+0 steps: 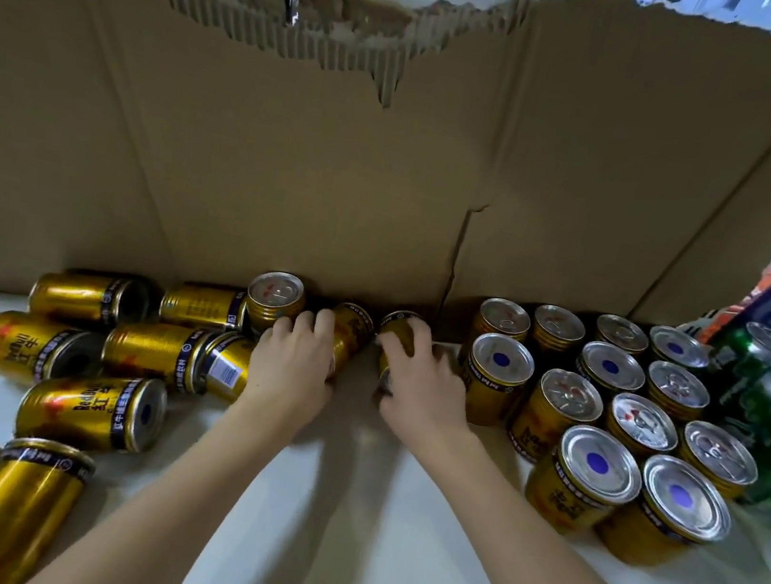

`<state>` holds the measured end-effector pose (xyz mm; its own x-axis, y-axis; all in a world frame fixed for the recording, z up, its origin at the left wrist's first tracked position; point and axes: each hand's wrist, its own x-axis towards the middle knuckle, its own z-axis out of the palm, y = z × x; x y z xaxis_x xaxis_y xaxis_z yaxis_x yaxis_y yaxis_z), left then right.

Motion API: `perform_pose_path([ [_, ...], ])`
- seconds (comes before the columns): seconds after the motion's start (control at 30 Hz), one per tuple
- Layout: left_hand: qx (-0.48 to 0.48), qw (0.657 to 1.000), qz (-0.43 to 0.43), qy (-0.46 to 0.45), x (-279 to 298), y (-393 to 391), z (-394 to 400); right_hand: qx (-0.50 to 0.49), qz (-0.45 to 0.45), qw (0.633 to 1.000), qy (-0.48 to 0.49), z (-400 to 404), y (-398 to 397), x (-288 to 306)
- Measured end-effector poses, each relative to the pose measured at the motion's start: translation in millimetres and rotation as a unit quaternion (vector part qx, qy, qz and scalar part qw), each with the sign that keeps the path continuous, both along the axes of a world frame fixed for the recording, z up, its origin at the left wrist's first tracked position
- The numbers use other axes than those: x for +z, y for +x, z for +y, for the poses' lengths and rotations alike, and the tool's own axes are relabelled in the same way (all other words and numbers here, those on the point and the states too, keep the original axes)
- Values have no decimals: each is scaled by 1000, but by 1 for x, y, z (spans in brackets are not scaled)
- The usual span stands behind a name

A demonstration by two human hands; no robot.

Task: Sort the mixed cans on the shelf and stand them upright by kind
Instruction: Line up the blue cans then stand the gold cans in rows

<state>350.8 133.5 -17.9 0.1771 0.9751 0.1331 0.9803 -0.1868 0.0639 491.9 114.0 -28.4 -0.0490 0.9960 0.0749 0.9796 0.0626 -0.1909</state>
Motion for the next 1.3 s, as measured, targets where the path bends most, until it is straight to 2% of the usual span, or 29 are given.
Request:
perform_pose_path([
  [0.17, -60, 996, -65, -8, 26, -4, -14, -12, 47, 998, 33, -40, 13, 25],
  [0.27, -85, 990, -106, -32, 38, 5, -22, -42, 74, 996, 11, -65, 28, 36],
  [0.37, -125, 985, -103, -62, 46, 27, -20, -69, 98, 993, -9, -78, 42, 45],
  [0.5, -142, 978, -111, -100, 44, 60, 0, -68, 65, 995, -23, -81, 58, 50],
  [0.6, -153, 975, -130, -94, 44, 80, 18, -77, 43, 995, -46, -81, 68, 49],
  [0.73, -172, 973, -131, -84, 38, 98, 36, -72, -35, 997, -15, -77, 72, 45],
  [0.97, -228, 963, -131, -62, 21, 91, 46, -75, -77, 994, 37, -73, 73, 37],
  [1.03, -223, 964, -136, -56, 21, 82, 43, -41, -58, 997, 30, -69, 71, 38],
  [1.2, -150, 976, -155, -25, 37, 27, 25, -2, 11, 994, 106, -47, 44, 41],
  [1.3, -92, 976, -196, 36, 36, -21, 2, 31, 65, 990, 123, -31, 14, 42],
])
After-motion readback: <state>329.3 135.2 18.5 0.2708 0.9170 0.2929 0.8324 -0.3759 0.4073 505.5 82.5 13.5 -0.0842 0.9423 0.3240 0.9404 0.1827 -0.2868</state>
